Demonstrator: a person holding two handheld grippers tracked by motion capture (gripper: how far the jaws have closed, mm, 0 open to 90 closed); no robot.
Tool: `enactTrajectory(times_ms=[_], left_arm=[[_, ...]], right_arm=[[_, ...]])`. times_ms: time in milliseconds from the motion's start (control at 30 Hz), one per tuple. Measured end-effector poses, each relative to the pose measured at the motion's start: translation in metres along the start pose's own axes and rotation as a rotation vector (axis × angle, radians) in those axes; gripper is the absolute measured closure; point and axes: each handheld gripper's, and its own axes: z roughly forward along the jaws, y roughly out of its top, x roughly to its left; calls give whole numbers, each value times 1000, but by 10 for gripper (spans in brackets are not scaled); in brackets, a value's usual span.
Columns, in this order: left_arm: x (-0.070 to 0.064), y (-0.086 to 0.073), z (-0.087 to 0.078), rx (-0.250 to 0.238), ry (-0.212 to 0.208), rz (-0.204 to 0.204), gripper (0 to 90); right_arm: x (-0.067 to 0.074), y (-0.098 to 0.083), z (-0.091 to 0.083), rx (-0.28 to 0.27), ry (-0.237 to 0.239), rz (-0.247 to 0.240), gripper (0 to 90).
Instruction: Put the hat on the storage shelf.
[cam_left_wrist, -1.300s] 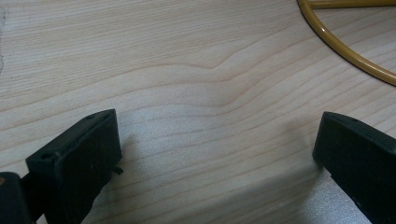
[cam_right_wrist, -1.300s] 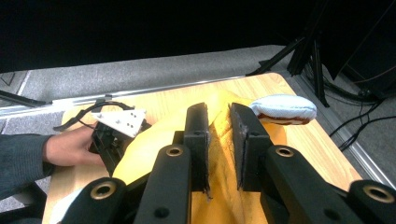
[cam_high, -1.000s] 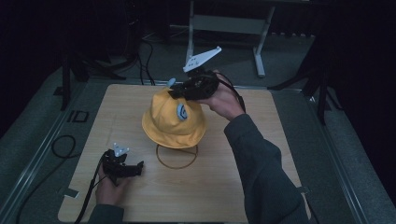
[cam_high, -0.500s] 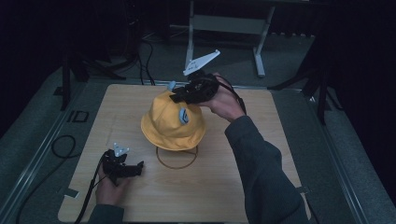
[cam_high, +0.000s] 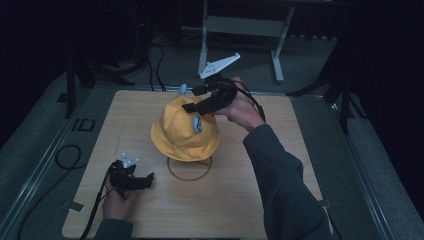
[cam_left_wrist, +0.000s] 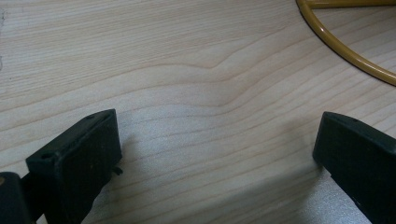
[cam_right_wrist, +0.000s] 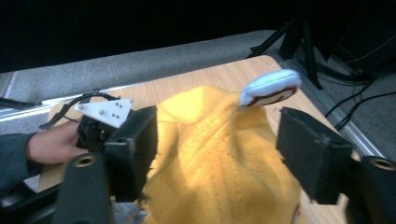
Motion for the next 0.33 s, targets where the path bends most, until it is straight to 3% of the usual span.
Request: enactTrajectory(times_ms=[133, 333], left_arm=[[0, 0, 0, 0, 0, 0, 8], [0, 0, 0, 0, 0, 0, 8]], right_arm=[[-2, 0, -5, -11, -30, 12, 205], [-4, -1, -9, -12, -47, 23, 195]])
